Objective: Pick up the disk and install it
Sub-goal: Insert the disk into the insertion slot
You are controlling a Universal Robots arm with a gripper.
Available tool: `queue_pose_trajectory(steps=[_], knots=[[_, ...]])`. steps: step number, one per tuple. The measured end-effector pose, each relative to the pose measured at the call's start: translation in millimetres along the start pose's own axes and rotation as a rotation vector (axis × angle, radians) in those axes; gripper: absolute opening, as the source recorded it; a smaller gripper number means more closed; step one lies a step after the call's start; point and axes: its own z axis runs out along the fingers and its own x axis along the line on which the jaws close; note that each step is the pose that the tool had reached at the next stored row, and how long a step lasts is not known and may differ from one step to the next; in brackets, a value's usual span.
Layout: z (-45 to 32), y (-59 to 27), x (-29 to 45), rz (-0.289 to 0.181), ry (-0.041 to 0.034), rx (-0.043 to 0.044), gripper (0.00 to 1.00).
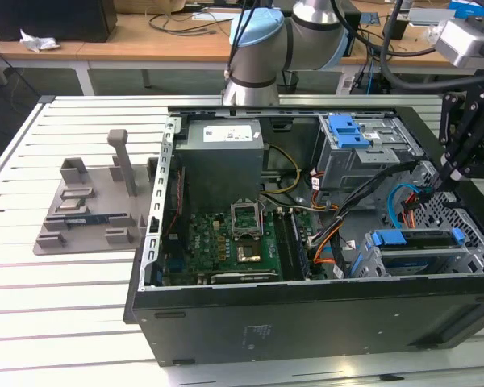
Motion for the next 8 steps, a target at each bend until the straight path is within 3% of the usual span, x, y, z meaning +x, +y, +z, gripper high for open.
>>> queue_pose_trajectory(steps=[8], knots=[[0.0,0.0,-0.2,0.0,0.0003,0.0,0.11]])
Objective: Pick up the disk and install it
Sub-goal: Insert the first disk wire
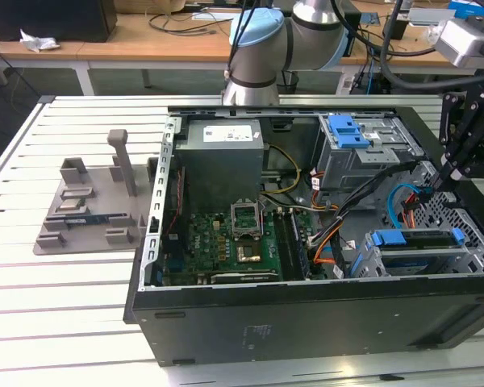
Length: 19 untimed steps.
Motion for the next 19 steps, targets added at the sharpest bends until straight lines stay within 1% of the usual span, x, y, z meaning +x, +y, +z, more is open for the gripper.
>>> queue_pose_trajectory(steps=[4,7,8,9,10,11,12,14,15,19], knots=[[0.0,0.0,0.0,0.0,0.0,0.0,0.11],[0.0,0.0,-0.2,0.0,0.0002,0.0,0.3],[0.8,0.0,-6.3,0.0,0.0052,0.0001,0.3],[2.0,0.0,-10.7,0.0,0.0088,0.0001,0.3],[3.3,0.1,-14.3,0.001,0.0107,0.0002,0.3],[9.4,-0.3,-19.9,0.001,0.017,0.0,0.3],[15.3,-1.8,-20.2,0.001,0.0211,0.0,0.3],[21.3,-3.1,-20.1,0.001,0.0228,0.0,0.3],[25.8,-3.7,-20.2,0.001,0.0233,-0.0001,0.3],[28.1,-4.1,-20.2,0.001,0.0264,-0.0001,0.3]])
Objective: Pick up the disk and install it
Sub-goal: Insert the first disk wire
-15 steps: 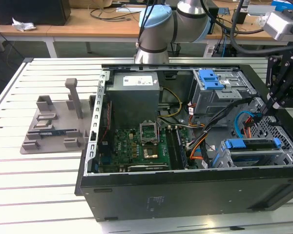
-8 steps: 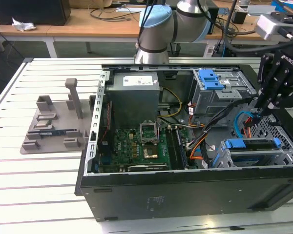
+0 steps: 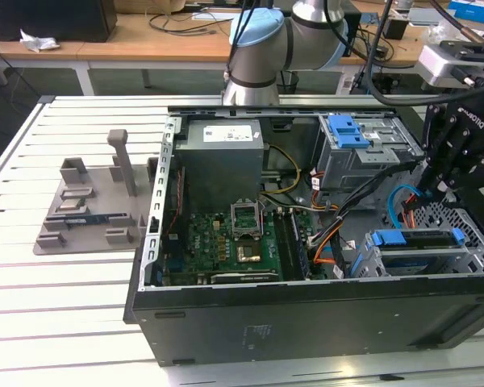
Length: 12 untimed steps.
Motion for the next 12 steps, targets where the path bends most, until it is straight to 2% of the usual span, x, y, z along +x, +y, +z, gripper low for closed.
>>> queue_pose_trajectory(steps=[5,6,12], knots=[[0.1,0.0,0.0,0.0,0.0007,0.0,0.29],[0.1,0.0,0.0,0.0,0.0008,0.0,0.17],[0.1,0.0,0.0,0.0,0.002,0.0,0.17]])
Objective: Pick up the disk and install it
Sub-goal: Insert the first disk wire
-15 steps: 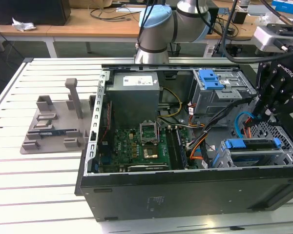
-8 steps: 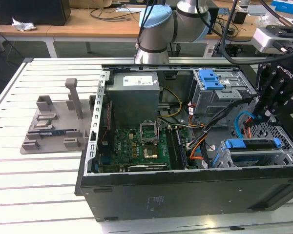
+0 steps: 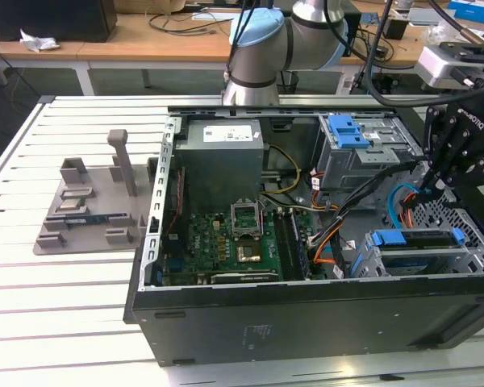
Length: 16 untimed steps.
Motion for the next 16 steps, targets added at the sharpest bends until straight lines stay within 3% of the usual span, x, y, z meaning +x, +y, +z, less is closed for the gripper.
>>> queue_pose_trajectory(steps=[16], knots=[[1.9,-0.3,9.6,0.0,0.0001,0.0,0.17]])
